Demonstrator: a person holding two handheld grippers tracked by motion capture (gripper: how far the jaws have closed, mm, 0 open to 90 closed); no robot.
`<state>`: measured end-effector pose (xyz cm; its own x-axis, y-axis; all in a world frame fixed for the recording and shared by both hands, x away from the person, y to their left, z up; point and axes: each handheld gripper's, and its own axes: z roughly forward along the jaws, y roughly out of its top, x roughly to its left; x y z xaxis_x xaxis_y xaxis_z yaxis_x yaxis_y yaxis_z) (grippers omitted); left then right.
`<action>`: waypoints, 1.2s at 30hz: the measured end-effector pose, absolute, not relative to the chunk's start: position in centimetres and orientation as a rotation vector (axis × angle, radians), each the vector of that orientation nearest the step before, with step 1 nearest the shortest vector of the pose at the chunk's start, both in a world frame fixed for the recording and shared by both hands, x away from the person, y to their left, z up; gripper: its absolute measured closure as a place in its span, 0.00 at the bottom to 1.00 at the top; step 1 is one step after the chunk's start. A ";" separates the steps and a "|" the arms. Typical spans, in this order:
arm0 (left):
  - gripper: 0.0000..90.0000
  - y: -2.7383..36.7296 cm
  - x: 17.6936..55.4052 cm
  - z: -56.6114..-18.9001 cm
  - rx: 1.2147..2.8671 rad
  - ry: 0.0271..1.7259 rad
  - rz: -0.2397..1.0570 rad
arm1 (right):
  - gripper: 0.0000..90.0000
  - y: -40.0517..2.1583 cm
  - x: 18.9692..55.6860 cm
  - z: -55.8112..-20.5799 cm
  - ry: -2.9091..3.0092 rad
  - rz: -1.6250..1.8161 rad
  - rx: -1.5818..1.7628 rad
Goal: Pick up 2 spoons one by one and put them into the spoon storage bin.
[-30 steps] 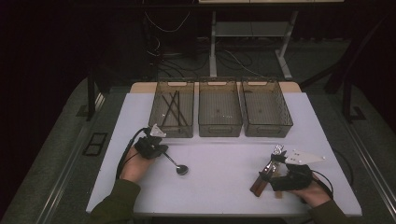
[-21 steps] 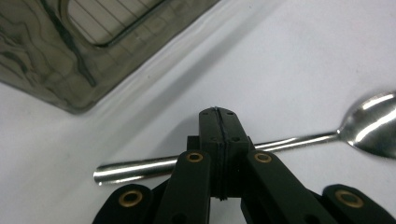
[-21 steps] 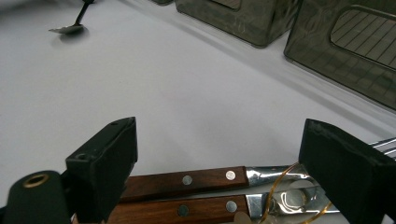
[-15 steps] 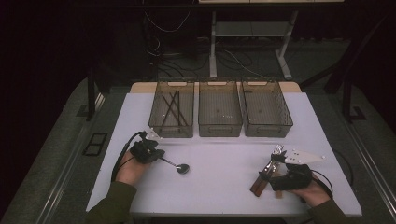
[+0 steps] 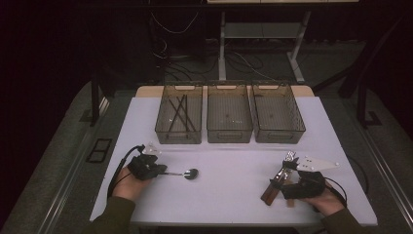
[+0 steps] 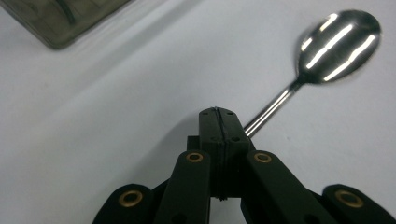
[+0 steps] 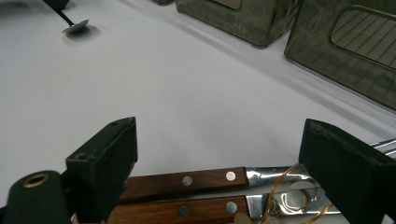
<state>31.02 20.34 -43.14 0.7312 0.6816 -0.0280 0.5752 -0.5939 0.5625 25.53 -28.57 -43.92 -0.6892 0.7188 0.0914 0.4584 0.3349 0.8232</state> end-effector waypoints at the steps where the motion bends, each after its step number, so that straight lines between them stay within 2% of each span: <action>1: 0.99 20.4 30.8 -43.1 2.382 0.949 0.254 | 0.13 -28.6 25.5 -43.9 2.314 1.283 1.053; 8: 0.99 20.8 29.9 -43.2 2.361 0.945 0.260 | 0.13 -28.5 25.5 -43.9 2.314 1.282 1.053; 12: 0.99 20.9 30.0 -42.7 2.287 0.914 0.286 | 0.13 -28.5 25.5 -43.9 2.316 1.285 1.044; 20: 0.80 19.5 30.0 -41.8 2.125 0.855 0.258 | 0.13 -28.4 25.5 -43.9 2.319 1.279 1.047; 26: 0.65 17.9 30.5 -41.7 2.080 0.805 0.233 | 0.13 -28.4 25.6 -44.0 2.318 1.277 1.046; 33: 0.54 15.9 31.6 -41.8 2.053 0.757 0.203 | 0.13 -28.4 25.6 -44.0 2.318 1.282 1.048; 36: 0.52 15.1 31.9 -42.1 2.075 0.742 0.188 | 0.13 -28.4 25.6 -44.0 2.317 1.282 1.046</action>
<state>31.90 15.10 -42.12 0.8086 0.5711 -0.1413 0.4348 -0.4183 0.7975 25.62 -28.43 -44.00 -0.6929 0.7157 0.0877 0.4545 0.3392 0.8236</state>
